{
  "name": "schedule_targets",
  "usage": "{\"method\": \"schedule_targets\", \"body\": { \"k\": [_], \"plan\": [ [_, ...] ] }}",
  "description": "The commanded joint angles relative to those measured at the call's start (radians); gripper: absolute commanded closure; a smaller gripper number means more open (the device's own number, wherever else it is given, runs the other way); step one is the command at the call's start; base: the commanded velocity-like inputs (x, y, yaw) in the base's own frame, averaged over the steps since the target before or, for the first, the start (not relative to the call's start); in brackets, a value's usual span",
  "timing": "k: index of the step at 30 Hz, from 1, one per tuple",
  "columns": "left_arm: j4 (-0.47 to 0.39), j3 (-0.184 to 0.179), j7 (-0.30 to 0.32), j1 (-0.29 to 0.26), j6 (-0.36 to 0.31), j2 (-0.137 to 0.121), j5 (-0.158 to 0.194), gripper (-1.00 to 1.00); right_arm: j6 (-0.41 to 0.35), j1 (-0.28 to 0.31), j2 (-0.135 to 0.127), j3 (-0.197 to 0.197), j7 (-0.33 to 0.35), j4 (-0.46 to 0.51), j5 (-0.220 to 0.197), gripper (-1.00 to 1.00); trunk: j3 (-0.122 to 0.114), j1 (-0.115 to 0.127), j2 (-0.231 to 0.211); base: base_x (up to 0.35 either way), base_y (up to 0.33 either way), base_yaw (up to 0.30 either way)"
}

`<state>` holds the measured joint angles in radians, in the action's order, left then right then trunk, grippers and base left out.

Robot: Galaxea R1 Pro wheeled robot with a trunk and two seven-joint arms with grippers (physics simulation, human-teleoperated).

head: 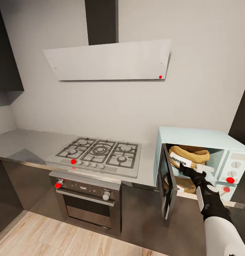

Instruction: In the kitchen, take the popcorn bag from the countertop, put it into the microwave, and heat it until the popcorn is cooked so the cooked popcorn ends up inside the bag.

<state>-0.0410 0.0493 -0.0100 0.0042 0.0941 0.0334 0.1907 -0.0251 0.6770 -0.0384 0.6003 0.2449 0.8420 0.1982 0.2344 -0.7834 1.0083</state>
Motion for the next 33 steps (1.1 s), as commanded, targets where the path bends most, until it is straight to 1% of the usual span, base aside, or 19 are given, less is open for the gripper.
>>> {"method": "schedule_targets", "body": {
  "k": [1, 3, 5, 6, 7, 9, 21, 33],
  "plan": [
    [-0.002, 0.004, -0.001, 0.000, 0.001, 0.000, 0.003, -1.00, -0.002, 0.001, 0.000, 0.004, -0.008, 0.001, 0.009, -1.00, 0.001, 0.000, 0.001, 0.000, 0.000, 0.000],
    [-0.001, 0.004, -0.001, 0.000, 0.001, 0.000, 0.003, -1.00, -0.001, 0.001, 0.000, 0.004, -0.032, 0.000, 0.014, -1.00, 0.001, 0.000, 0.001, 0.000, 0.000, 0.000],
    [-0.001, 0.004, 0.000, 0.000, 0.001, 0.000, 0.003, -1.00, 0.003, 0.001, 0.004, 0.005, -0.046, 0.000, 0.047, -1.00, 0.001, 0.000, 0.001, 0.000, 0.000, 0.000],
    [-0.001, 0.004, 0.000, 0.000, 0.001, 0.000, 0.003, -1.00, 0.006, 0.001, 0.008, 0.005, -0.059, 0.000, 0.081, -1.00, 0.001, 0.000, 0.001, 0.000, 0.000, 0.000],
    [-0.001, 0.004, 0.001, 0.000, 0.001, 0.000, 0.003, -1.00, 0.008, 0.001, 0.009, 0.005, -0.064, 0.000, 0.096, -1.00, 0.001, 0.000, 0.001, 0.000, 0.000, 0.000],
    [-0.001, 0.004, 0.002, 0.000, 0.001, -0.001, 0.004, -1.00, 0.009, 0.001, 0.010, 0.006, -0.068, 0.000, 0.107, -1.00, 0.001, 0.000, 0.001, 0.066, 0.000, 0.000],
    [0.000, 0.004, 0.004, 0.000, 0.001, 0.000, 0.004, -1.00, 0.010, 0.001, 0.010, 0.006, -0.070, -0.001, 0.112, -1.00, 0.001, 0.000, 0.001, 0.250, 0.000, 0.000],
    [-0.001, 0.004, 0.004, 0.000, 0.001, 0.000, 0.004, -1.00, 0.011, 0.001, 0.005, 0.007, -0.070, 0.000, 0.113, -1.00, 0.001, 0.000, 0.001, 0.023, 0.000, 0.000]
  ]
}}
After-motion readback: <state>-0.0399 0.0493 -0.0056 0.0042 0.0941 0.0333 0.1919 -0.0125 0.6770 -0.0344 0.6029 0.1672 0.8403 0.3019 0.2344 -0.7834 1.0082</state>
